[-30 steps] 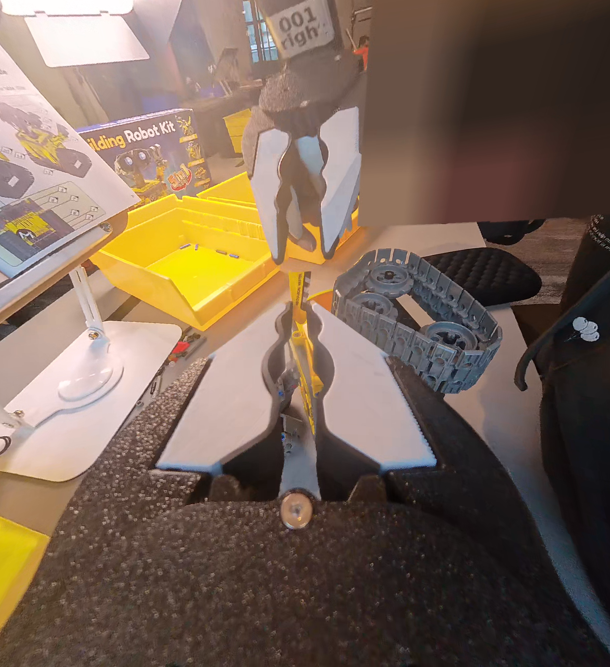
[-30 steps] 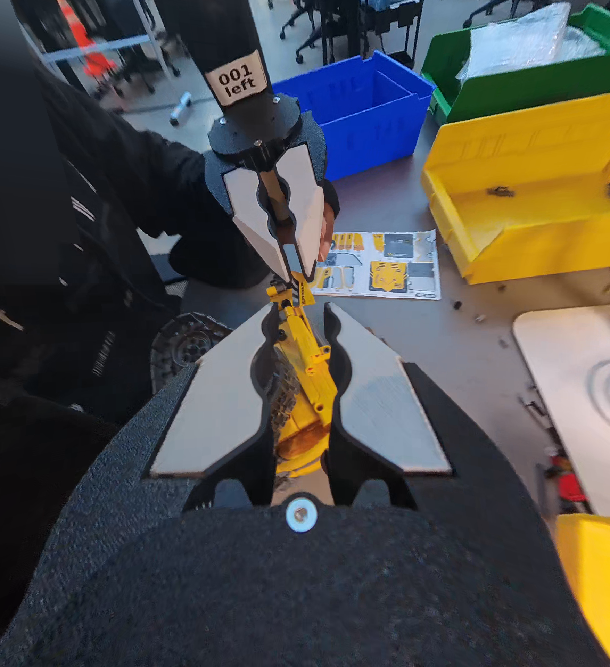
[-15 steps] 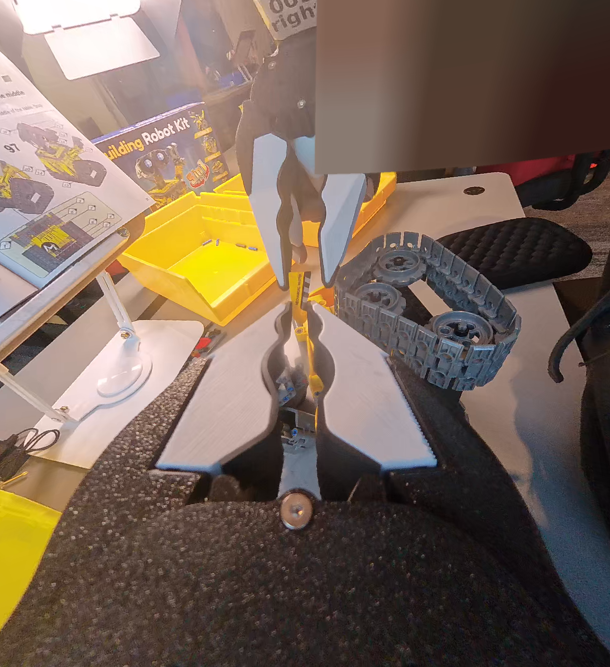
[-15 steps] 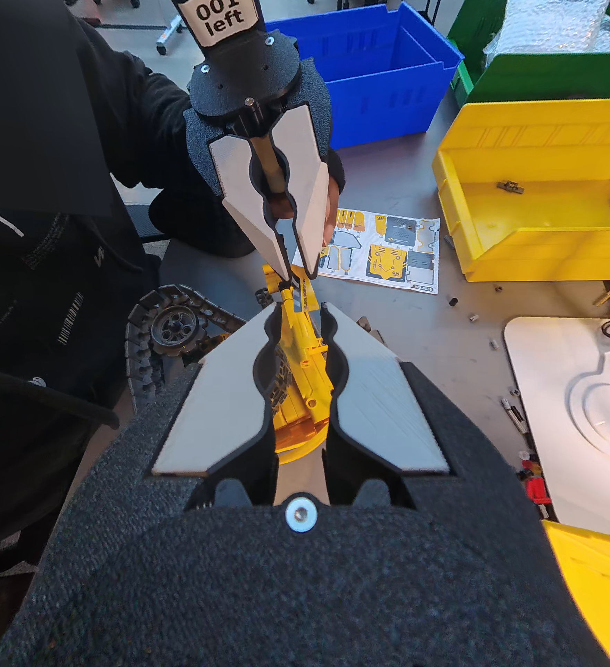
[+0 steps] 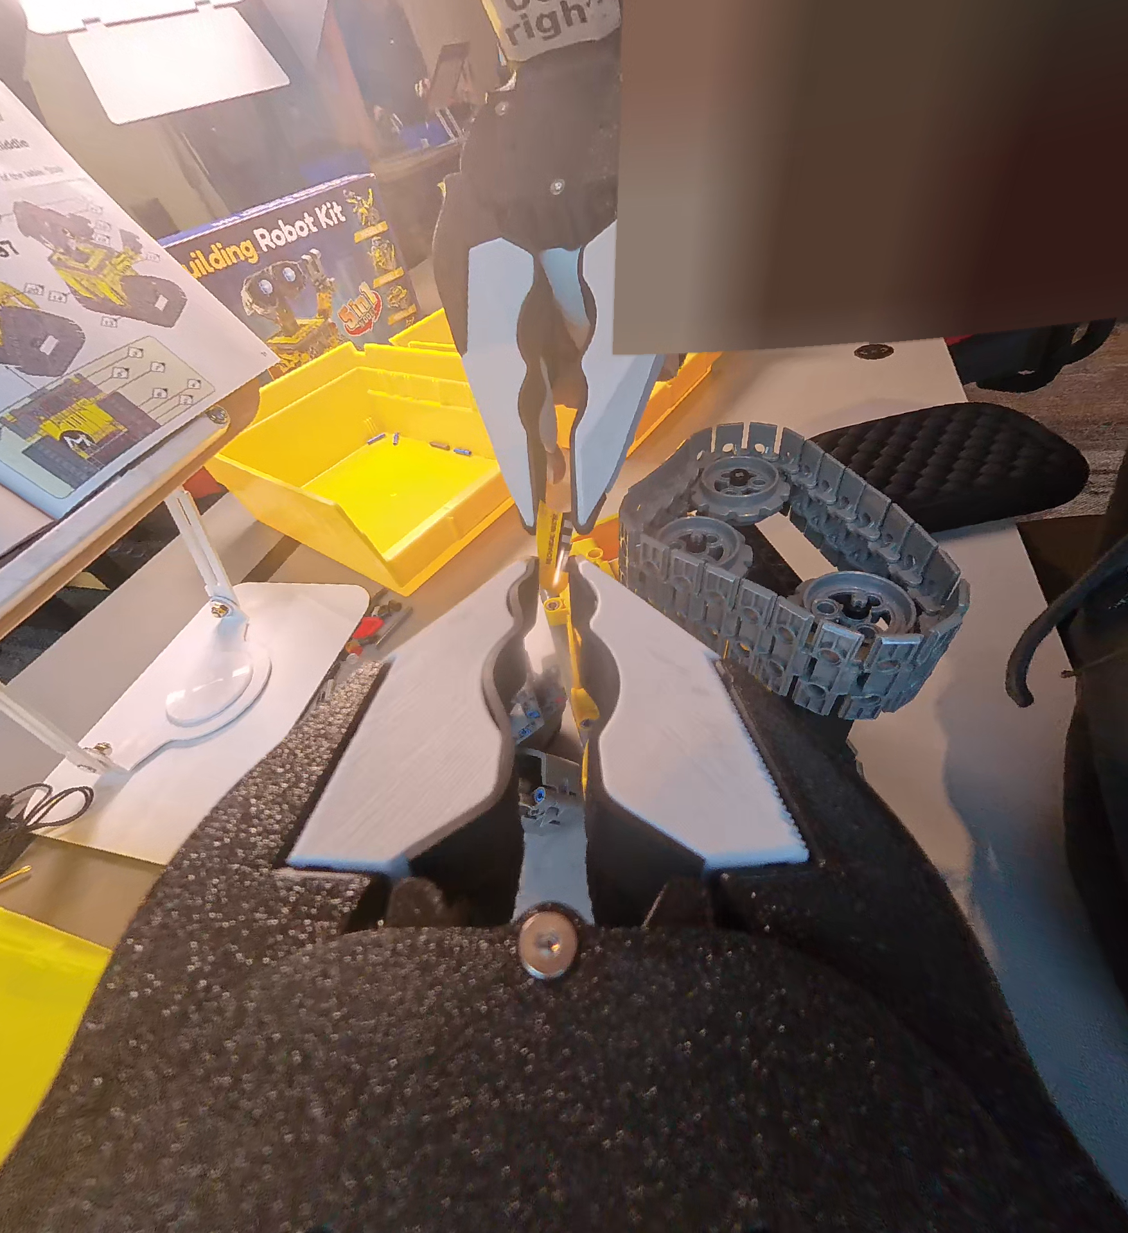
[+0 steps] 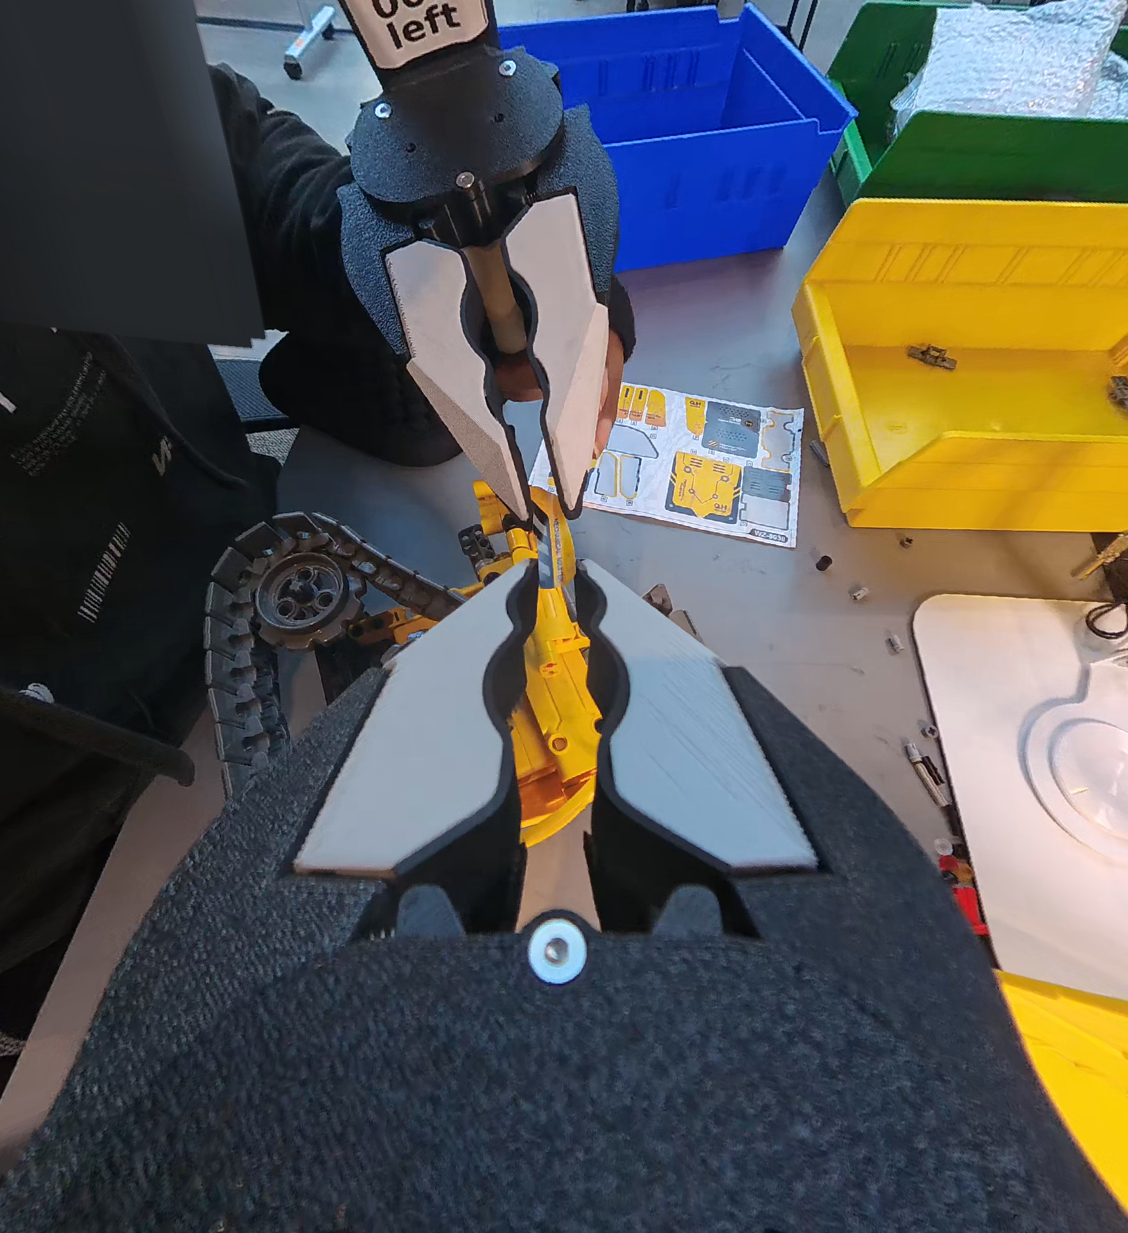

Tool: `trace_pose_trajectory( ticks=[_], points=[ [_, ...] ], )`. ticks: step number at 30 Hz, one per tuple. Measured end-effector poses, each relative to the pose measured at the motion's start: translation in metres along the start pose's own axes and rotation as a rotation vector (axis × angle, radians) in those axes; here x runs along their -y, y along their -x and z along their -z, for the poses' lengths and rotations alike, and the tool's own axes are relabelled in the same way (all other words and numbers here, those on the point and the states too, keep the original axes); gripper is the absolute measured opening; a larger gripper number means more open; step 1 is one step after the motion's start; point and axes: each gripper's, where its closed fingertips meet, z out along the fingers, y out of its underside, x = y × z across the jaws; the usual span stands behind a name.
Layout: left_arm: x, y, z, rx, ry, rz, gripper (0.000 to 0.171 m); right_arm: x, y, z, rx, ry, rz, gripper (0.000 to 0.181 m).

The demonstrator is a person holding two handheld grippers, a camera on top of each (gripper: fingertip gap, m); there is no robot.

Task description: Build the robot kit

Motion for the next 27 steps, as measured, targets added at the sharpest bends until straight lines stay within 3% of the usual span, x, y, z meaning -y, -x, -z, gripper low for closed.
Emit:
trace_pose_trajectory(
  ticks=[6,14,27],
  points=[
    [0.001,0.000,0.000,-0.007,-0.008,0.018,0.007,-0.002,0.000,0.000,0.000,0.014,0.036,0.016],
    [0.000,0.000,-0.001,-0.015,-0.008,0.026,0.008,-0.002,0.000,0.000,-0.002,0.008,0.058,0.011],
    [-0.013,-0.006,0.002,-0.042,0.058,0.028,0.023,-0.012,0.000,0.000,0.086,0.038,-0.026,0.008]
  ],
)
